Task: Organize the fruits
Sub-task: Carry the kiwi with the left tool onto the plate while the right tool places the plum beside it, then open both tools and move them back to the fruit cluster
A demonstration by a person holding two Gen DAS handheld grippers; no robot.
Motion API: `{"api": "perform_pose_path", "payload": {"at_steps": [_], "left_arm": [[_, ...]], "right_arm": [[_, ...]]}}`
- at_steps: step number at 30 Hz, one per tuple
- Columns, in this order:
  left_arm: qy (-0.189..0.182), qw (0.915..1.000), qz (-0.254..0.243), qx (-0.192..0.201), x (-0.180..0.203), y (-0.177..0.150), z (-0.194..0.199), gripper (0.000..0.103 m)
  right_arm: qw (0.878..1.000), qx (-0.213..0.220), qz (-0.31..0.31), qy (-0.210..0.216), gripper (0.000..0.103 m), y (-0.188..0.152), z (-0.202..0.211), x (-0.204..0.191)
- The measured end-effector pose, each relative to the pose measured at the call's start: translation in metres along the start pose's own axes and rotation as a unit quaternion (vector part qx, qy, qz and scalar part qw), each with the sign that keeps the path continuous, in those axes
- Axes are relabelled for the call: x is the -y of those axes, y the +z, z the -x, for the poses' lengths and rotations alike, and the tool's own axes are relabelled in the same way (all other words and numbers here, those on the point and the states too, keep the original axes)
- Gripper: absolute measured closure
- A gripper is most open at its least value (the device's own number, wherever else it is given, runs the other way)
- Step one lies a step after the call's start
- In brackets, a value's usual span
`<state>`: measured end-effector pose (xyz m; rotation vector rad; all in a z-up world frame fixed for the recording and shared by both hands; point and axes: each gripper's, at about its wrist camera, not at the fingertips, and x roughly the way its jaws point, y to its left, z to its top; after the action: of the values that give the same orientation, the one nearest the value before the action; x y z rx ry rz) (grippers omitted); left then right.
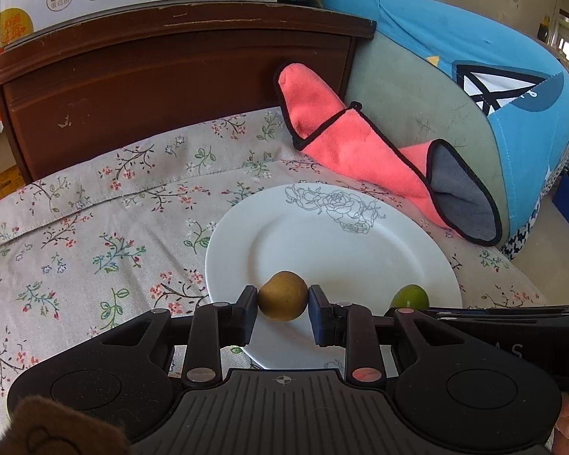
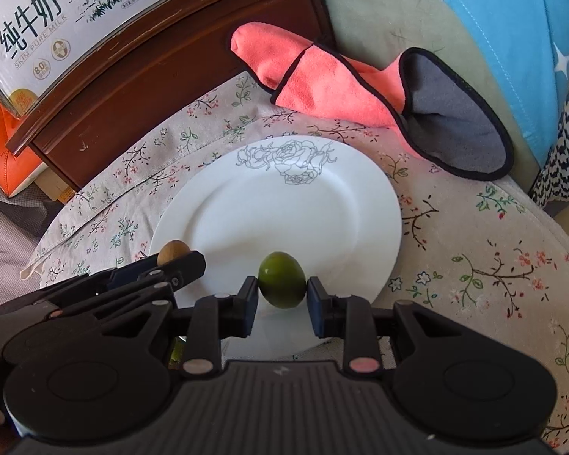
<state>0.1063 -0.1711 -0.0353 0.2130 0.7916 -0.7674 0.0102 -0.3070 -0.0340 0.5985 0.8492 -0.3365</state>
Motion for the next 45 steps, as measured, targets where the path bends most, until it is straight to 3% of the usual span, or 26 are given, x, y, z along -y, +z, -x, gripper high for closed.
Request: {"api": "perform_pose_path", "payload": {"at_steps": [7,11,17,21,27,31,41,45], "left_arm": [[-0.007,0.9999,0.011,0.007,0.000,0.000,-0.003,0.072],[0.006,0.9996,0.020,0.019,-0.003,0.001,0.000,0.054],[0.020,0.9992,0.014,0.031,-0.004,0.001,0.014,0.050],[0.018,0.9987,0.025,0.041,-0.014,-0.002,0.032,0.034],[0.018,0.9980,0.043,0.041,-0.030,-0.006,0.058,0.031],[0.040,0.9978,0.041,0.033,-0.044,-0.015,0.070,0.028],[0.078,0.9921,0.098,0.011,-0.087,-0.039,0.093,0.028],[0.069,0.9906,0.118,-0.001,-0.096,-0.051,0.100,0.029]], "right_arm": [[1.000,0.008,-0.026,0.000,0.074,0.004,-0.003,0.007],[0.999,0.008,-0.047,0.004,0.068,0.007,-0.001,0.013],[0.998,0.012,-0.055,0.005,0.064,0.007,0.003,0.016],[0.998,0.010,-0.054,0.013,0.063,0.007,0.006,0.012],[0.999,0.011,-0.036,0.032,0.060,0.005,0.013,0.003],[0.999,0.004,-0.024,0.048,0.059,0.000,0.018,-0.004],[0.996,-0.013,0.045,0.082,0.054,-0.019,0.032,-0.027],[0.993,-0.022,0.057,0.101,0.054,-0.028,0.034,-0.035]]}}
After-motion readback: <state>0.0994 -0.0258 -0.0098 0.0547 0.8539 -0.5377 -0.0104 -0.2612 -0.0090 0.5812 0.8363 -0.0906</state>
